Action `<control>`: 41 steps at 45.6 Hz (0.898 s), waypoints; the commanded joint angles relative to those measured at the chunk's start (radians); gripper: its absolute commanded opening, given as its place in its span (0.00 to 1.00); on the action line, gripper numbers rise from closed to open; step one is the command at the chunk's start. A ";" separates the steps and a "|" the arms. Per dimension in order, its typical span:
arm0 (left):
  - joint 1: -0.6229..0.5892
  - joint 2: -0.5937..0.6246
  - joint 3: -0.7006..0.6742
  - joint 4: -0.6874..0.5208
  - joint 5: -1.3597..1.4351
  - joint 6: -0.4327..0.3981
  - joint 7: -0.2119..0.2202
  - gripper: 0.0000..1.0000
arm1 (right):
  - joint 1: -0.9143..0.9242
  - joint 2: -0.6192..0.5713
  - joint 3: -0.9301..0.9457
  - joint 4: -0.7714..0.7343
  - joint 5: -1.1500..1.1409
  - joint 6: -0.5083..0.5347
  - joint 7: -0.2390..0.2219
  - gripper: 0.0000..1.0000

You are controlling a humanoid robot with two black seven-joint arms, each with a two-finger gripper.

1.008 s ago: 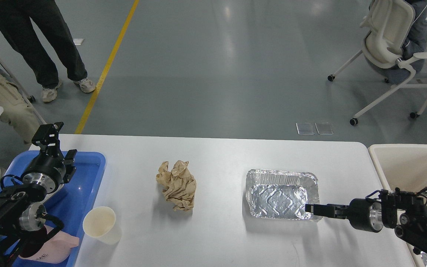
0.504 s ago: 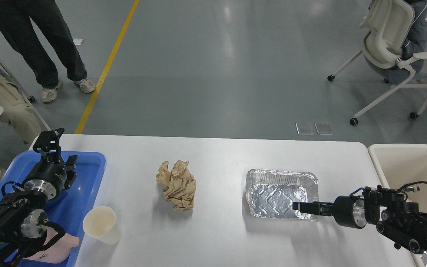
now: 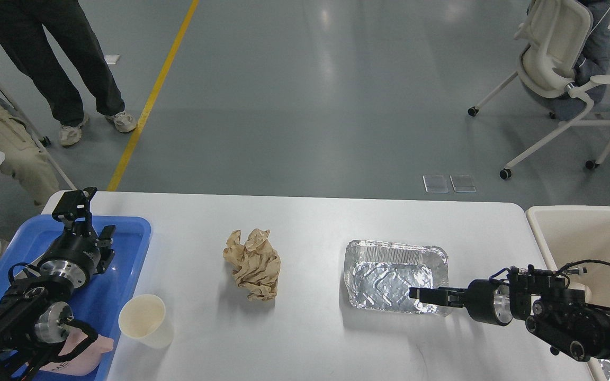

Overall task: Tidy desktop
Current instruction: 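Reach the right gripper to the foil tray edge nearest it and grip, then lift the foil tray with the right gripper and raise it above the table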

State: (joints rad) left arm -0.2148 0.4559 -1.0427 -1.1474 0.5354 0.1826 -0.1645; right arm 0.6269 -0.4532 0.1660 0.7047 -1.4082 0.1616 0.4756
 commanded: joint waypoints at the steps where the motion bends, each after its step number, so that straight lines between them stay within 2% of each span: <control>1: 0.000 -0.003 0.001 0.000 0.000 0.000 0.000 0.97 | -0.001 0.008 -0.025 -0.010 -0.005 -0.014 0.000 0.91; 6: 0.002 -0.008 0.003 0.000 0.000 0.000 0.000 0.97 | 0.016 0.014 -0.083 -0.011 -0.005 -0.025 0.000 0.66; 7: 0.002 -0.008 0.003 0.000 0.000 0.000 0.000 0.97 | 0.025 0.021 -0.109 -0.011 -0.005 -0.027 0.000 0.51; 13: 0.008 -0.008 0.001 0.000 0.000 0.000 -0.001 0.97 | 0.030 0.024 -0.144 -0.013 -0.005 -0.025 0.000 0.04; 14: 0.008 -0.008 0.001 0.000 0.000 0.000 -0.001 0.97 | 0.030 0.024 -0.146 -0.013 -0.003 -0.025 0.000 0.00; 28: 0.011 -0.022 0.003 0.003 0.000 0.000 -0.001 0.97 | 0.082 0.007 -0.154 -0.005 -0.003 -0.014 0.001 0.00; 41: 0.008 -0.048 -0.004 0.006 0.035 0.000 0.000 0.97 | 0.122 -0.068 -0.152 0.019 -0.001 -0.014 0.000 0.00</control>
State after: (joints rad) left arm -0.2057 0.4130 -1.0426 -1.1429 0.5624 0.1826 -0.1656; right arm 0.7342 -0.4876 0.0131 0.7147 -1.4099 0.1473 0.4766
